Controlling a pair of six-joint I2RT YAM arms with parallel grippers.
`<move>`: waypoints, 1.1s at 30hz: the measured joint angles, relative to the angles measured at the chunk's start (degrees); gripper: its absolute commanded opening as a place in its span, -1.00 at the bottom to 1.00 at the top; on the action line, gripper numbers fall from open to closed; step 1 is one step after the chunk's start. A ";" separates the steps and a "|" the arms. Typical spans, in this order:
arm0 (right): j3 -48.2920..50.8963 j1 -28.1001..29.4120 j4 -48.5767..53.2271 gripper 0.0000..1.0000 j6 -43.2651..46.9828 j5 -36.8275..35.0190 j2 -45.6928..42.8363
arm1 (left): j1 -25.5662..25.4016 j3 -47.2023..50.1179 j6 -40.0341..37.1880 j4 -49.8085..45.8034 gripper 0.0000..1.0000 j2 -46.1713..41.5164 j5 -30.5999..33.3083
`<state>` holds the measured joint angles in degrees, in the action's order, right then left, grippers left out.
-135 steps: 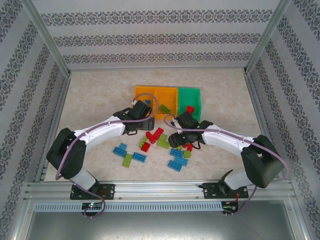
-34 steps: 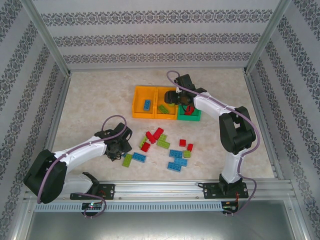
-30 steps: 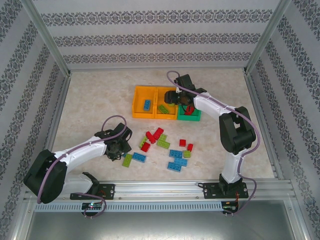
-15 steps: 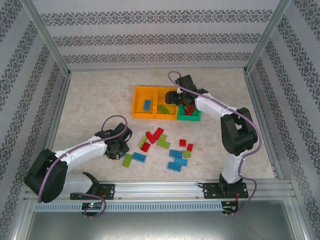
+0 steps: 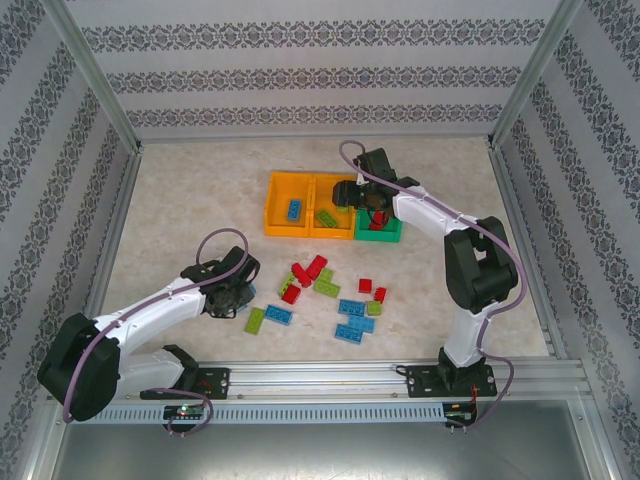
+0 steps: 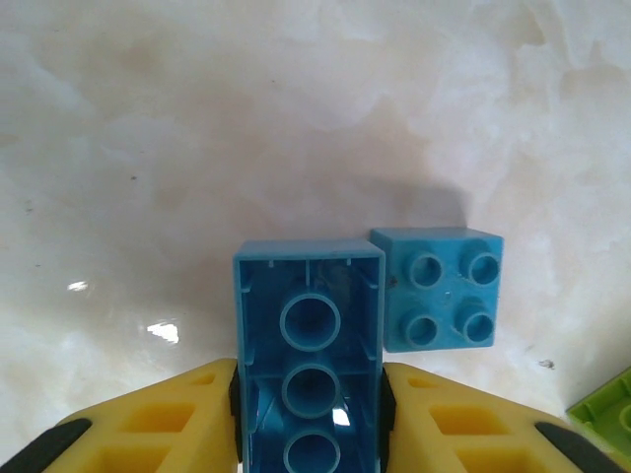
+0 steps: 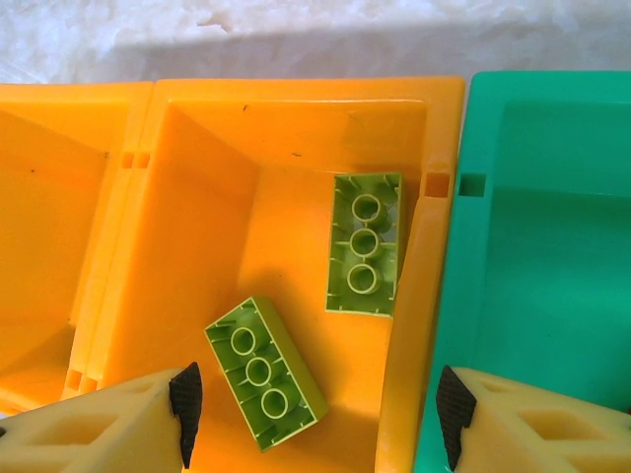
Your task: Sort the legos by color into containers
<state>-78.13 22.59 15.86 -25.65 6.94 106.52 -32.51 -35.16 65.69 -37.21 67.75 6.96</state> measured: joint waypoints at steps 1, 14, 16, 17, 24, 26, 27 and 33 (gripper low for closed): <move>0.11 0.00 0.00 0.34 0.00 -0.02 -0.20 | 0.00 -0.55 -0.39 -0.74 -0.25 -0.02 0.44; 6.14 -2.64 0.31 0.34 1.25 0.17 -8.24 | 0.02 -22.25 -13.68 -1.97 -0.24 10.47 4.04; 8.76 -2.99 0.57 0.34 1.84 0.00 -10.91 | 0.02 -26.51 -16.87 -1.40 -0.24 14.05 4.11; 10.21 -3.10 0.76 0.34 2.03 -0.07 -12.35 | 0.09 -28.98 -18.80 -0.72 -0.24 16.15 4.09; 20.31 -3.37 3.50 0.35 3.30 -0.26 -18.38 | 2.47 -44.87 -30.38 2.05 -0.24 29.92 2.36; 24.15 -3.37 4.24 0.35 2.99 -0.20 -19.61 | 3.45 -49.03 -32.94 2.12 -0.24 33.77 1.99; 25.66 -3.37 4.63 0.35 2.75 -0.20 -20.17 | 3.87 -50.51 -33.83 2.10 -0.25 35.19 1.73; 34.32 -2.80 7.06 0.32 -1.55 0.02 -26.32 | 6.69 -57.29 -37.51 2.08 -0.25 43.01 0.13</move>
<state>-43.81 19.79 22.92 -27.20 6.96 80.20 -25.82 -92.44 28.18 -35.14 110.76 7.09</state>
